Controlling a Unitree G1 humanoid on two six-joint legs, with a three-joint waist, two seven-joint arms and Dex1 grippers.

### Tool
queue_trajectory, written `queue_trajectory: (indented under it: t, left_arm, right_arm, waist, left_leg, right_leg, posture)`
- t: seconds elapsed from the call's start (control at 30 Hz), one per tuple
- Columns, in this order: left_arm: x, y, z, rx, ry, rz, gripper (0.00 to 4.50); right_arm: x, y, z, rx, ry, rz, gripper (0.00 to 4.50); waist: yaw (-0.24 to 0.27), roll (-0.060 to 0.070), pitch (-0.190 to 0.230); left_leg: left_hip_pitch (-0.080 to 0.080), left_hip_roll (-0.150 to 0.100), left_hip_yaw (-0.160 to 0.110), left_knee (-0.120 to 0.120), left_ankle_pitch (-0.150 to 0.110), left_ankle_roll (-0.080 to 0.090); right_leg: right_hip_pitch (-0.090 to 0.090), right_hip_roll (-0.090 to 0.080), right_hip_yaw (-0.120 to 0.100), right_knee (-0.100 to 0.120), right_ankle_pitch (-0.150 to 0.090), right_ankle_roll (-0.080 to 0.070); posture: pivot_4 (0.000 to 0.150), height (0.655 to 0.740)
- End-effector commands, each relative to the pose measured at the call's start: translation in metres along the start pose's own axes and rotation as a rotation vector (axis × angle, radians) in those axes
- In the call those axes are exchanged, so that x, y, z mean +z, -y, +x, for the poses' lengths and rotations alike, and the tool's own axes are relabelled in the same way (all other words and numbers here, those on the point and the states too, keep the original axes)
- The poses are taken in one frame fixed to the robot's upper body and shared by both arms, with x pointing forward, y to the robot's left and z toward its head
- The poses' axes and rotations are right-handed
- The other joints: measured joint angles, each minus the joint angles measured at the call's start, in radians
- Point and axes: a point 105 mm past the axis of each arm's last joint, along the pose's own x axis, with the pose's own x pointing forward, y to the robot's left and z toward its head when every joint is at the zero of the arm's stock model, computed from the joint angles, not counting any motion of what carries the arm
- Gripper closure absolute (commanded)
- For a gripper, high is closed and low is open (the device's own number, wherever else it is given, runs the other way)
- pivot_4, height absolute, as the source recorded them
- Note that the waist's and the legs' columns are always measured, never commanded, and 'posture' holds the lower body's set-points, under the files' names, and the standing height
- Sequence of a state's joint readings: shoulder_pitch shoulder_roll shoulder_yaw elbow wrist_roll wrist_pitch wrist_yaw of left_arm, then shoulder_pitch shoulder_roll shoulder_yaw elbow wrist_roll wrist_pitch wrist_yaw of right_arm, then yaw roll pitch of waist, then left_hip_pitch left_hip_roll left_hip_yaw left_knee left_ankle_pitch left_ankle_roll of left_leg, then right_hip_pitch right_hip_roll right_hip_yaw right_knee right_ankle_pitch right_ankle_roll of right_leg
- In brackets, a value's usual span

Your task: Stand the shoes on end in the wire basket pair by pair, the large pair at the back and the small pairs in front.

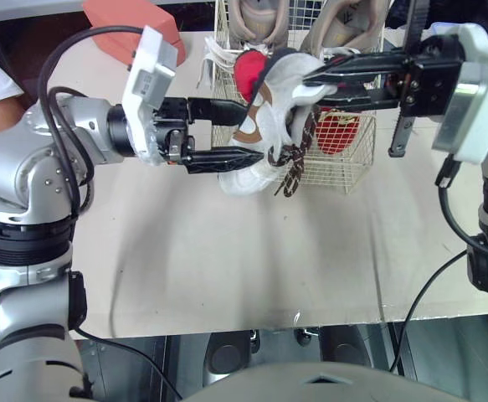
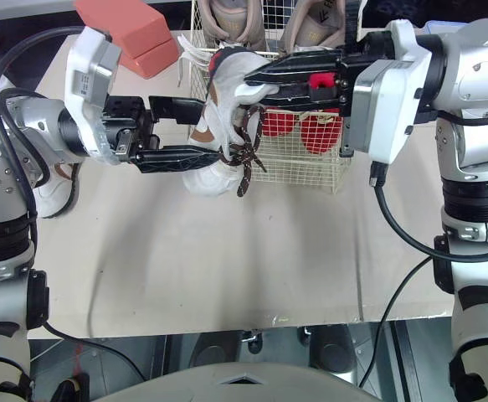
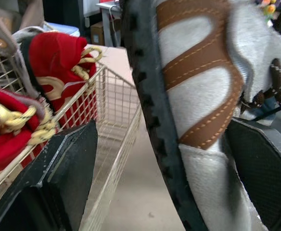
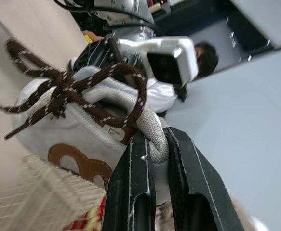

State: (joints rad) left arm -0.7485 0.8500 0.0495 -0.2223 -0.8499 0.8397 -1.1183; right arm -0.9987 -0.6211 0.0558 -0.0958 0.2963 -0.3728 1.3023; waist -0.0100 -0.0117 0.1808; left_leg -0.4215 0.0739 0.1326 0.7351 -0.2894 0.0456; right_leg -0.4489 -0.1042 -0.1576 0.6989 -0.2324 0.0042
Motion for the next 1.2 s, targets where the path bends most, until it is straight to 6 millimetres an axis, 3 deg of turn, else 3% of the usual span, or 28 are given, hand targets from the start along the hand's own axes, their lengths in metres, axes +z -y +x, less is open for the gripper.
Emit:
queue_trajectory:
  t: [0.03,0.23,0.33,0.4,0.43,0.57,0.6,0.7,0.93,1.03,1.2]
  left_arm:
    - [0.009,0.005,0.002,-0.048,0.035,0.031,1.62]
    - [0.013,0.008,0.004,-0.081,0.078,0.036,4.06]
    - [0.018,0.003,0.004,-0.058,0.120,0.057,4.06]
    - [0.024,-0.002,0.002,-0.026,0.172,0.071,4.06]
    - [0.026,-0.004,0.000,-0.014,0.194,0.079,4.06]
    - [0.029,-0.007,-0.001,0.007,0.245,0.079,4.06]
    - [0.029,-0.007,-0.001,0.008,0.258,0.077,4.06]
    - [0.029,-0.007,0.001,0.002,0.280,0.068,4.06]
    - [0.023,-0.008,0.013,-0.017,0.285,0.047,4.06]
    - [0.024,-0.005,0.015,-0.042,0.297,0.032,4.06]
    - [0.025,-0.002,0.016,-0.073,0.300,0.002,4.06]
  right_arm:
    - [0.012,0.017,-0.001,-0.058,0.025,-0.103,4.50]
    - [0.010,0.023,-0.002,-0.114,0.013,-0.087,4.50]
    - [0.005,0.026,-0.008,-0.167,0.002,0.049,3.46]
    - [-0.007,0.023,-0.019,-0.212,-0.037,0.299,2.59]
    - [-0.016,0.018,-0.028,-0.249,-0.064,0.454,1.94]
    - [-0.036,-0.009,-0.051,-0.322,-0.180,0.848,0.15]
    - [-0.035,-0.018,-0.053,-0.303,-0.195,0.912,0.03]
    - [-0.030,-0.028,-0.049,-0.323,-0.160,1.104,0.03]
    - [-0.009,-0.006,-0.016,-0.455,0.114,1.320,0.03]
    - [-0.008,-0.011,-0.010,-0.459,0.110,1.351,0.81]
    - [-0.005,-0.007,-0.008,-0.474,0.158,1.378,3.23]
  waist:
    - [0.000,0.000,0.000]
    - [-0.001,0.000,0.000]
    - [0.000,0.000,0.000]
    - [0.001,0.000,0.000]
    - [0.004,0.000,0.000]
    - [0.010,-0.001,0.000]
    - [0.010,0.000,0.000]
    - [0.006,0.000,0.000]
    - [-0.001,0.000,0.000]
    - [0.008,0.000,0.000]
    - [0.012,0.000,0.000]
  left_leg:
    - [0.000,0.000,0.000,0.000,0.000,0.000]
    - [0.000,0.000,0.000,0.000,0.000,0.000]
    - [0.000,0.000,0.000,0.000,0.000,0.000]
    - [0.000,0.000,0.000,0.001,0.000,0.000]
    - [-0.001,0.000,-0.001,0.001,0.000,0.000]
    - [-0.004,0.000,-0.004,0.002,0.000,0.000]
    - [-0.004,0.000,-0.004,0.002,0.000,0.000]
    - [-0.004,0.000,-0.004,0.001,0.000,0.000]
    - [-0.003,0.000,-0.004,0.001,0.000,0.000]
    - [-0.005,0.000,-0.004,0.001,0.000,0.000]
    - [-0.007,-0.001,-0.007,0.001,0.000,0.000]
  right_leg:
    - [0.000,0.000,0.000,0.000,0.000,0.000]
    - [0.000,0.000,0.000,0.000,0.000,0.000]
    - [0.000,0.000,0.000,0.000,0.000,0.000]
    - [0.000,0.000,0.000,0.000,0.000,-0.001]
    - [0.000,0.000,-0.001,0.000,0.000,-0.001]
    - [0.000,-0.001,-0.004,-0.001,0.001,-0.001]
    - [0.000,-0.001,-0.004,-0.001,0.001,-0.001]
    - [-0.001,-0.001,-0.005,-0.001,0.001,-0.001]
    - [-0.001,0.000,-0.004,0.000,0.001,-0.001]
    - [-0.001,-0.001,-0.004,-0.001,0.001,-0.001]
    - [-0.001,-0.001,-0.007,-0.002,0.001,-0.001]
  posture:
    - [0.150,0.6860]
    - [0.150,0.6860]
    - [0.150,0.6860]
    - [0.150,0.6860]
    - [0.150,0.6860]
    - [0.150,0.6860]
    - [0.150,0.6860]
    - [0.150,0.6860]
    - [0.150,0.6860]
    - [0.150,0.6860]
    - [0.150,0.6860]
